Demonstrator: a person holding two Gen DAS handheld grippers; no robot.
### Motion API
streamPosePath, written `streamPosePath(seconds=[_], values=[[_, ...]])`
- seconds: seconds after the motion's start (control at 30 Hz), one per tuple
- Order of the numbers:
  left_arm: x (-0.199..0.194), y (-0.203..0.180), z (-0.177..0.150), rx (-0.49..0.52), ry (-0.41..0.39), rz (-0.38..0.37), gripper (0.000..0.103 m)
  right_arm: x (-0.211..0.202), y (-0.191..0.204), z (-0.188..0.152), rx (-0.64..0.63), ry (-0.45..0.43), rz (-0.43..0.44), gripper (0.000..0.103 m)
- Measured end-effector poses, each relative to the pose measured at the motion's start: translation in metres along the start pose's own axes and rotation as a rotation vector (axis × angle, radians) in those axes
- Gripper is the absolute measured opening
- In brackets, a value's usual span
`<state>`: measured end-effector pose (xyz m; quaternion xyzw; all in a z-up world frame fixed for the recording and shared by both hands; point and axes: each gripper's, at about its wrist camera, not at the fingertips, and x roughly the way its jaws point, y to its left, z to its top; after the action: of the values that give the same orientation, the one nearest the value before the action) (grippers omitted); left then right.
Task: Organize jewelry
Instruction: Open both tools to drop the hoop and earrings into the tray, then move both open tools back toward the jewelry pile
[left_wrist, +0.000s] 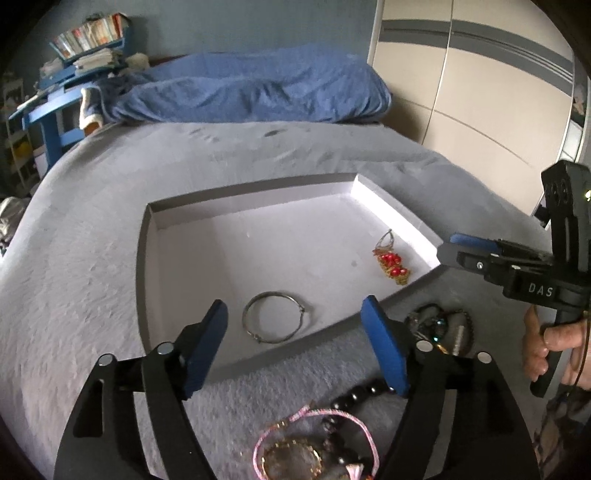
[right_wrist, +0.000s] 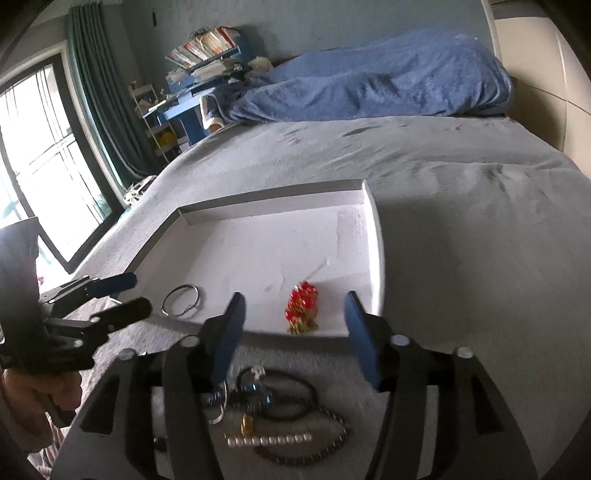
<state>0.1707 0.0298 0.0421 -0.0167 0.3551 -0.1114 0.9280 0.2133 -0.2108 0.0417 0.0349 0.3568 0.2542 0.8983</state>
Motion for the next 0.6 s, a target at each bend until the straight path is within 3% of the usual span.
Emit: streamPosePath(seconds=[0.6], values=[[-0.037,-0.012,-0.065,-0.018,-0.025,-0.034,0.079,-0.031,-0.023,-0.054,0.037,0.017,-0.037,0.064]])
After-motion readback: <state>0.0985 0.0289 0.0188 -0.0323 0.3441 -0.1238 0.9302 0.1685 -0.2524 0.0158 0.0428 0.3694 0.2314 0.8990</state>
